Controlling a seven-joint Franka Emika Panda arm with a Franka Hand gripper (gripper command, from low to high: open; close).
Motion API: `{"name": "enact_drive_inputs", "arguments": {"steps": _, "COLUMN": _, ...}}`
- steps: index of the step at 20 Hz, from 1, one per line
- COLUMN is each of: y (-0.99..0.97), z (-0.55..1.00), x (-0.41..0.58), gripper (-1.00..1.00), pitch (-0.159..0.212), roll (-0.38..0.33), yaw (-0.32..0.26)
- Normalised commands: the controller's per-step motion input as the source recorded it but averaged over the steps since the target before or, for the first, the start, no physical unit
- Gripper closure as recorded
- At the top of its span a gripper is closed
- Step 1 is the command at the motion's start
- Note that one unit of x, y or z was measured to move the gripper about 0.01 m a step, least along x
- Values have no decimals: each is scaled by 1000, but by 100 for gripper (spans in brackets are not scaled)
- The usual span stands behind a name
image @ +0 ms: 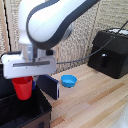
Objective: Please find the red cup among the items before you. Carefully move your gripper towards it and gently hold it. Locate the front section of the organizer in front of you. Transfer the red cup above the front section and let go, placing it within that section.
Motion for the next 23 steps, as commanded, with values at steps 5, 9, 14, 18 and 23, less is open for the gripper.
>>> {"name": "enact_drive_inputs", "arguments": {"steps": 5, "y": 321, "z": -365, "x": 174, "gripper": -100, "pitch": -12, "roll": -93, "yaw": 10}}
{"name": "enact_drive_inputs", "arguments": {"steps": 9, "y": -18, "z": 261, "x": 169, "gripper": -100, "pitch": -138, "roll": -74, "yaw": 74}}
{"name": "enact_drive_inputs", "arguments": {"steps": 14, "y": -237, "z": 711, "x": 142, "gripper": -100, "pitch": -138, "roll": -12, "yaw": 189}}
{"name": "enact_drive_inputs", "arguments": {"steps": 18, "y": -329, "z": 679, "x": 57, "gripper": -100, "pitch": -146, "roll": -61, "yaw": 103}}
{"name": "enact_drive_inputs", "arguments": {"steps": 23, "y": -117, "z": 222, "x": 116, "gripper": -100, "pitch": -151, "roll": -97, "yaw": 130}}
